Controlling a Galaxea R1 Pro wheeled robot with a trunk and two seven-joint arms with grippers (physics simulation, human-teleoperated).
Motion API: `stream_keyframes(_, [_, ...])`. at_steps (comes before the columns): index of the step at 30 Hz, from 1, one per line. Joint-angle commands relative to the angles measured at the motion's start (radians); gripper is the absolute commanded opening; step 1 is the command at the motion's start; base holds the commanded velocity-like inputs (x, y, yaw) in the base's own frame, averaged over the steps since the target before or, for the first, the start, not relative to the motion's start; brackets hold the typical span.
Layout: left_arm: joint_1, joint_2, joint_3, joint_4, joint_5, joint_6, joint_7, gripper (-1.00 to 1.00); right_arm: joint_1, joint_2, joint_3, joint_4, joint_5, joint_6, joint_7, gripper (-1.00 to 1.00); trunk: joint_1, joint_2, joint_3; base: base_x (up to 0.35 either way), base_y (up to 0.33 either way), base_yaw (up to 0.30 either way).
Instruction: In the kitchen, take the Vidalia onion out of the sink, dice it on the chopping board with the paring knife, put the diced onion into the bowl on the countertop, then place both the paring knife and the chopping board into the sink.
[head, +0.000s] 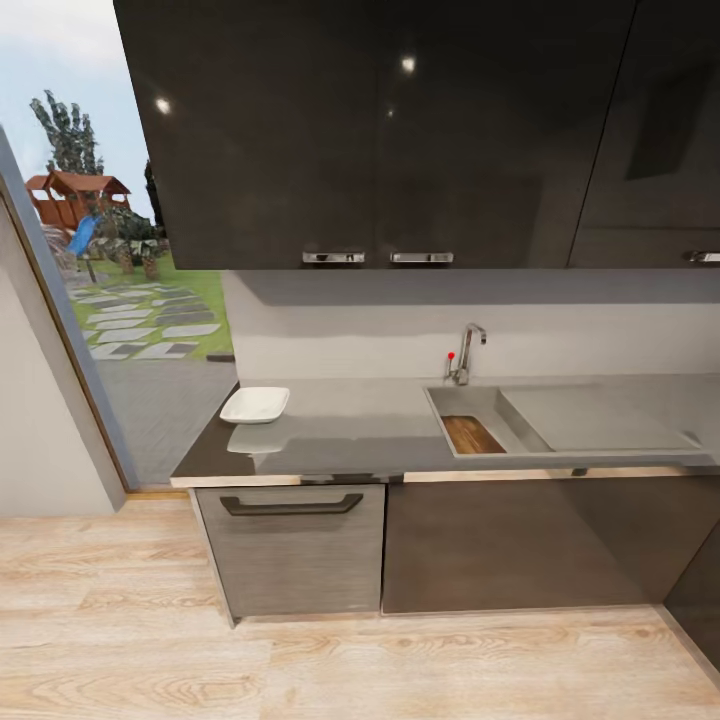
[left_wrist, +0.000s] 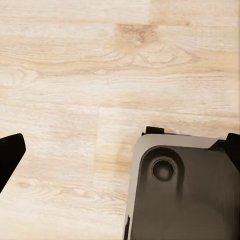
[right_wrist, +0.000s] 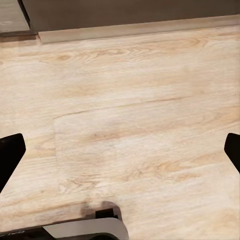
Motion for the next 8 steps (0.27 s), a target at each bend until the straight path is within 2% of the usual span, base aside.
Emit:
stream_keyframes(1, [-0.002, 0.0, -0.007, 0.004, 0.008, -0.007, 0.0, 1.0, -0.001, 0.0, -0.003, 0.001, 0.01, -0.002, -0.008, 1.0, 0.001, -0.002, -0.002, 0.0, 0.0, 0.0])
stream_keyframes(8, [-0.002, -0.001, -0.007, 0.004, 0.009, -0.007, 0.001, 1.0, -0.001, 0.0, -0.003, 0.001, 0.011, -0.002, -0.008, 1.0, 0.001, -0.002, -0.002, 0.0, 0.0, 0.0])
